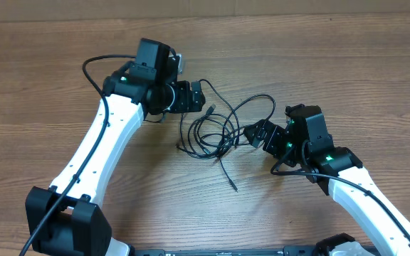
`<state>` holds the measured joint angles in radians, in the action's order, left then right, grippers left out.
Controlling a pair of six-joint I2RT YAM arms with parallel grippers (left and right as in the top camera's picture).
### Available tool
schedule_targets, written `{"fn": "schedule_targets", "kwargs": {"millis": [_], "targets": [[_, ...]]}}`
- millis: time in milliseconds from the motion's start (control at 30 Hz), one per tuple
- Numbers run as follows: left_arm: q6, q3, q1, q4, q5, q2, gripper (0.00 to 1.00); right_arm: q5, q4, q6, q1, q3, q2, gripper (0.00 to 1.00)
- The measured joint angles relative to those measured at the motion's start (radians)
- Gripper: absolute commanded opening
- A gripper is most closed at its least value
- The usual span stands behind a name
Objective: Untangle cables
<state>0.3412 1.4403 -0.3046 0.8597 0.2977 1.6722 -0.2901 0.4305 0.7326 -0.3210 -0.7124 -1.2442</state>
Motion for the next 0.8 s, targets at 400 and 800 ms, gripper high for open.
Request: {"fn": "schedule_targets", "kwargs": {"millis": [400,800], "targets": [[0.000,0.000,-0.062,-0.024,-0.223,0.154,0.91,0.000,0.000,0.000,0.000,0.000,0.000,1.00],[0.048,-0.002,-0.061,-0.037,-0.253,0.406,0.04,0.002,0.000,0.000,0.000,0.000,0.000,1.00]]}}
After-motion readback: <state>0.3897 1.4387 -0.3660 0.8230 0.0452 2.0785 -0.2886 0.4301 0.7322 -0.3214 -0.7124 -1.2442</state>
